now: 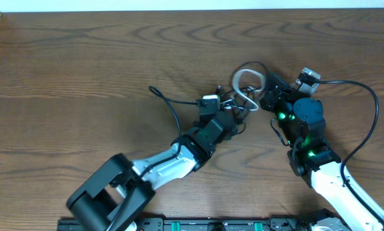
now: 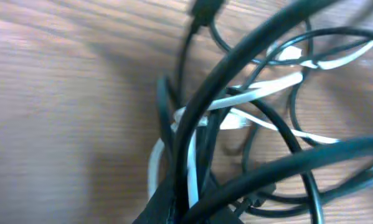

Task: Untangle cables
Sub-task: 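Grasp the bundle with the left gripper and lift it up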

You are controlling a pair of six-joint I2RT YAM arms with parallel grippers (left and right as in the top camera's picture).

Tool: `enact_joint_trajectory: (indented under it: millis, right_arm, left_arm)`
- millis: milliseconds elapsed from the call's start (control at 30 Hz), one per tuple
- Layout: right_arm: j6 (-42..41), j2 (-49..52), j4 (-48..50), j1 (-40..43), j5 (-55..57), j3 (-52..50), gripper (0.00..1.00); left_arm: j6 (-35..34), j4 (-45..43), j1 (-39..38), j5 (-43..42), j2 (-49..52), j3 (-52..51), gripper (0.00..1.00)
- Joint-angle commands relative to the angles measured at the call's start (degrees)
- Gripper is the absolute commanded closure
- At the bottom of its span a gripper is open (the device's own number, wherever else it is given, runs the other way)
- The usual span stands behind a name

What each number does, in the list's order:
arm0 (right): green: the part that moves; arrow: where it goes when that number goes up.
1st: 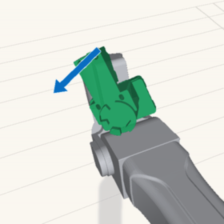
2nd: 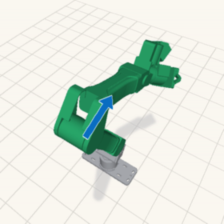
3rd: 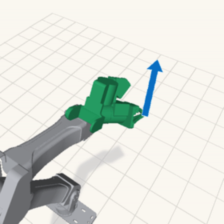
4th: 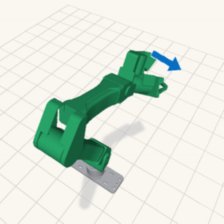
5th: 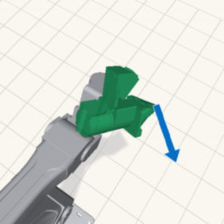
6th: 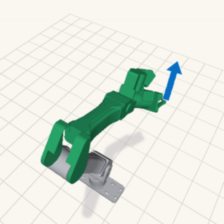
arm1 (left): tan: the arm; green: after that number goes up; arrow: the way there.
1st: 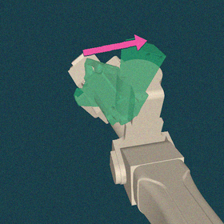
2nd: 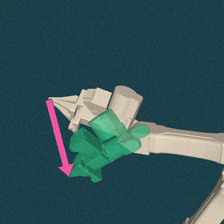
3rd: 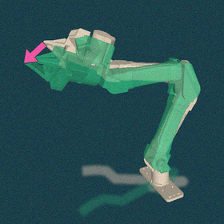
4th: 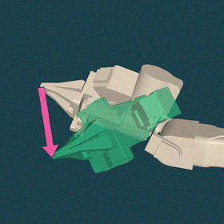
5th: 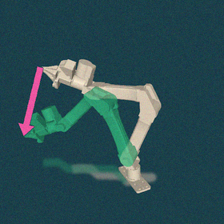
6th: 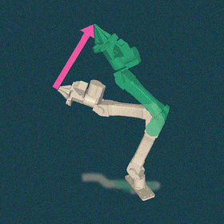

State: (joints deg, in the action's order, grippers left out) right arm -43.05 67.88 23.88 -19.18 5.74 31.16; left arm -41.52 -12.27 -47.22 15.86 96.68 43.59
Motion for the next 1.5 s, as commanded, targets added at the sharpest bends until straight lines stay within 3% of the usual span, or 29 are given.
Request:
enact_joint_trajectory:
  millis: [0,200,400,633,1000,1200,1467]
  right_arm:
    - [-0.2,0.2,0.2,0.8,-0.1,0.7,0.96]
    - [-0.2,0.2,-0.5,1.9,-0.4,0.7,0.97]
    - [-4.9,0.2,-0.5,1.7,-5.9,0.7,0.9]
    - [-10.7,0.2,-0.3,1.7,-12.3,0.7,0.81]
    - [-12.9,0.2,-0.3,1.7,-15.0,0.7,0.75]
    - [-12.9,0.2,-0.3,1.5,-15.0,0.7,0.73]
    - [-12.9,0.3,-0.4,1.5,-15.0,0.7,0.69]
  left_arm:
    - [0.6,5.4,2.0,5.0,-6.3,0.0,0.92]
    - [0.6,16.7,3.5,6.7,-20.2,0.0,0.92]
    - [0.0,19.7,3.4,3.7,-28.0,0.0,0.92]
    - [-17.3,19.4,3.6,4.3,-33.0,0.0,0.92]
    - [-30.3,19.5,3.6,4.1,-35.4,0.0,0.92]
    - [-44.0,15.5,3.6,7.0,-35.3,0.0,0.92]
    - [-46.0,10.6,3.6,6.8,-35.3,0.0,0.91]
